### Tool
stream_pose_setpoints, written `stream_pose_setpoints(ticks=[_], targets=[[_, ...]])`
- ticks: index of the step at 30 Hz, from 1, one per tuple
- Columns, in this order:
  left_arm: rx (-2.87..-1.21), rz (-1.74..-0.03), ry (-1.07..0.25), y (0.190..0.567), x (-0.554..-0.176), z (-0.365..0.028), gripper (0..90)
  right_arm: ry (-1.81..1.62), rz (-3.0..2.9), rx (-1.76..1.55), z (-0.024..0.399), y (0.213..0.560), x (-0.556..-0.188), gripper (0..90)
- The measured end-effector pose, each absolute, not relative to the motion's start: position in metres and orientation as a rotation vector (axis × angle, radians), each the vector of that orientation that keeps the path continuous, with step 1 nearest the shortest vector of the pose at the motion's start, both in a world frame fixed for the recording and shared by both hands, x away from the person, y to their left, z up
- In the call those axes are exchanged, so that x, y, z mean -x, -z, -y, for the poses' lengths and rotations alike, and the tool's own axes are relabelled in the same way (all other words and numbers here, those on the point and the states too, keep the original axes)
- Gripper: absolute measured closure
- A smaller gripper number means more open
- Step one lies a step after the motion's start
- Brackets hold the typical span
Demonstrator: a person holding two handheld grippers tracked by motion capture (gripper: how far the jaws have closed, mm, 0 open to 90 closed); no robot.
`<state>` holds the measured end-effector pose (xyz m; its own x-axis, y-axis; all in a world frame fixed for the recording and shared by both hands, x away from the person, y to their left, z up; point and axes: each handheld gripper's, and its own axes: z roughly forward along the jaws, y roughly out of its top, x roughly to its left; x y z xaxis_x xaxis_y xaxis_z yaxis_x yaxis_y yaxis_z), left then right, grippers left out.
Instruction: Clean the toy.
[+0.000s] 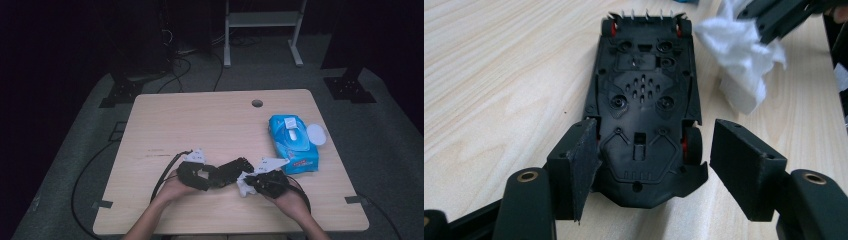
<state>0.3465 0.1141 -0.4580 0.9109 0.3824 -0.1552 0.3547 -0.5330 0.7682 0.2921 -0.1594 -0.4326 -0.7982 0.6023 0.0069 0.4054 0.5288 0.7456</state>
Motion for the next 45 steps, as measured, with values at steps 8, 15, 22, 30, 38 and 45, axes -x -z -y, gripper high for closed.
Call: stream_pose_setpoints(ticks=[8,15,22,30,38,45], targets=[[-2.183,-0.498,-0.079,0.458,-0.346,-0.114,31.9,-1.133,-2.475,-0.948,0.161,0.424,-0.330,87.3],[-2.193,-0.479,-0.123,0.460,-0.344,-0.115,20.5,-1.066,-2.510,-0.939,0.158,0.436,-0.330,87.3],[-2.231,-0.455,-0.151,0.464,-0.343,-0.110,17.0,-1.081,-2.515,-0.944,0.160,0.440,-0.325,87.3],[-2.265,-0.415,-0.208,0.469,-0.343,-0.105,15.7,-1.103,-2.506,-0.955,0.161,0.443,-0.323,87.3],[-2.291,-0.397,-0.247,0.472,-0.343,-0.104,22.7,-1.108,-2.502,-0.960,0.161,0.443,-0.322,87.3],[-2.302,-0.401,-0.259,0.474,-0.342,-0.103,22.9,-1.116,-2.512,-0.918,0.150,0.441,-0.320,87.3]])
